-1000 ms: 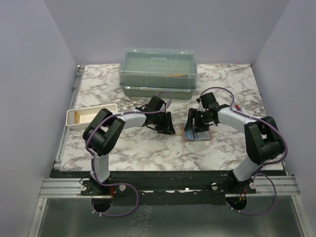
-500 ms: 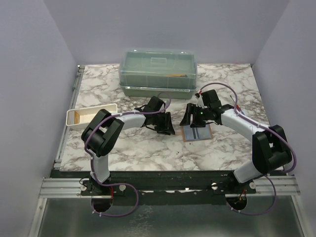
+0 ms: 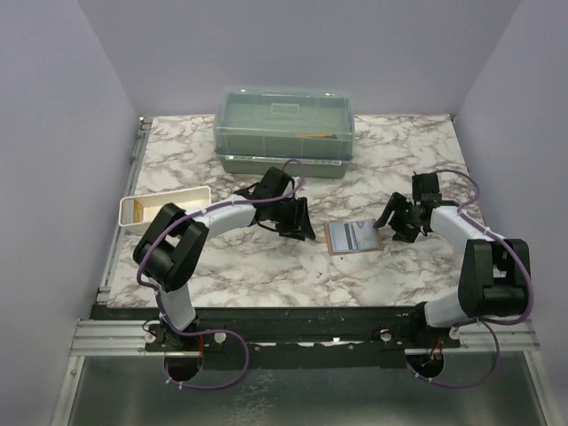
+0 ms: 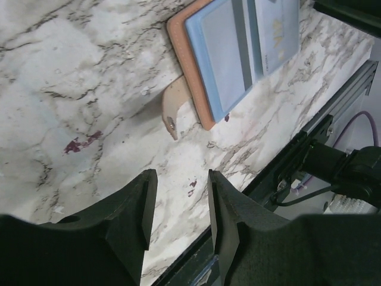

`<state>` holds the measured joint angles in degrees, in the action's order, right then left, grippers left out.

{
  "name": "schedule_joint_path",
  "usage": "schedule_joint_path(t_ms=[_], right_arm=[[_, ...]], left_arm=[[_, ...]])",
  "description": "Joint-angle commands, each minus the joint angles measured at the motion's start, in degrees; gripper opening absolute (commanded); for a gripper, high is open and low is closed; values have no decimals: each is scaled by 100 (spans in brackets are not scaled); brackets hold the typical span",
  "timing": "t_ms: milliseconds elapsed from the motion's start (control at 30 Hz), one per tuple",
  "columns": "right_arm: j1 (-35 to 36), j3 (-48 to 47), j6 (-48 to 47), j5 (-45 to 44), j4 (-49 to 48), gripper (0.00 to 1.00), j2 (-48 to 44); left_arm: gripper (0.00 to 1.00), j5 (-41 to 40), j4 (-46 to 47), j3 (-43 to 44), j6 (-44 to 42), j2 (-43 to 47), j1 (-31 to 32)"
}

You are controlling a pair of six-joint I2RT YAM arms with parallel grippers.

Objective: Put the credit cards into the card holder
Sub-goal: Insert the credit card into the card holder, then close the card holder at the center of the board.

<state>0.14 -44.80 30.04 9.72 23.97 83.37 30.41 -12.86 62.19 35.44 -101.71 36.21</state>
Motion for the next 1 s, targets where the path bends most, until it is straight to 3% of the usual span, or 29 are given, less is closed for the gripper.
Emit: schedule_joint_path(t_ms=[0,167,500,667,700,800,867,967], right_arm=[[30,128,102,505,-391,70,208],[29,343,-232,1487,-725,69,210],[30,479,-373,2509,-810,70,-549],[43,440,-147,3632,-1141,70,-610],[42,372,-188,3572,-1038,69,-625],[43,-18,-350,1384,88,70,-760],[39,-30,-211,465,298,71,-765],[39,-64,-59,666,320,71,-516]], left_arm=[[46,39,-38,318,-72,-281,127],[43,-254,77,313,-20,-639,151],[39,-479,459,95,114,-777,185],[38,-475,550,64,155,-849,250],[38,-471,556,71,156,-857,259],[38,-501,556,50,182,-742,268],[38,-491,559,50,168,-703,265],[39,-361,557,104,218,-622,265]])
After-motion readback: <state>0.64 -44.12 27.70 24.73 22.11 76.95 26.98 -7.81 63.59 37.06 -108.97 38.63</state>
